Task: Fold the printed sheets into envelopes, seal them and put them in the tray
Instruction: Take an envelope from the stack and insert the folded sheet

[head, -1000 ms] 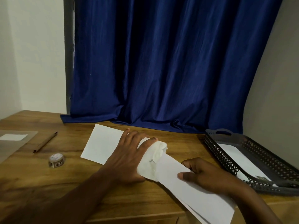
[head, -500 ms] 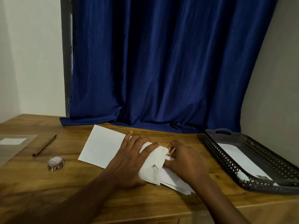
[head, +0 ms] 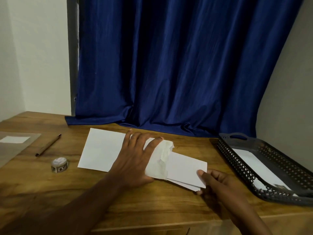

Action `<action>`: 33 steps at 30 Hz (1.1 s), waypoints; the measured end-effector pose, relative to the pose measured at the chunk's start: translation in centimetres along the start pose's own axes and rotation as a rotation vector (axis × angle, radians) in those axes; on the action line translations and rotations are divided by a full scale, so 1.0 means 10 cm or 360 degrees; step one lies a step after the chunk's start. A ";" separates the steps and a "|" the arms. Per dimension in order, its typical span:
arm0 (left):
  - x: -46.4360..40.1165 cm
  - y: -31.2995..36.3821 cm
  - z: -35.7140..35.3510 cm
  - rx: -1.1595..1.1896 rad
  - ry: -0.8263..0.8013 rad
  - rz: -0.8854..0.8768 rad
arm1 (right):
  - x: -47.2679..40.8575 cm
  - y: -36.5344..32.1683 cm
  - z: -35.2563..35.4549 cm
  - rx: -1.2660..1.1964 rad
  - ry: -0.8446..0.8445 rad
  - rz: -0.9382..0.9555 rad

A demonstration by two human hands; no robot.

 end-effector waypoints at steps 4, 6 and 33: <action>0.00 0.00 -0.02 0.0016 -0.0028 -0.0019 | -0.08 -0.12 -0.19 -0.0016 0.0053 0.0250; 0.00 0.01 -0.03 0.0026 -0.0028 -0.0022 | -0.11 -0.19 -0.34 0.0011 0.0003 0.0404; 0.00 0.05 -0.18 0.0198 -0.0061 -0.0048 | -0.54 -0.06 -1.01 -0.0154 -0.0135 0.0563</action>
Point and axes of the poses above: each hand's wrist, its own x-axis away from the middle knuckle, its own z-axis out of the back of the hand, y = z × x, the point moved 7 cm from there along -x, towards the middle knuckle, and after that the axes turned 1 degree about y, right-handed, at the moved point
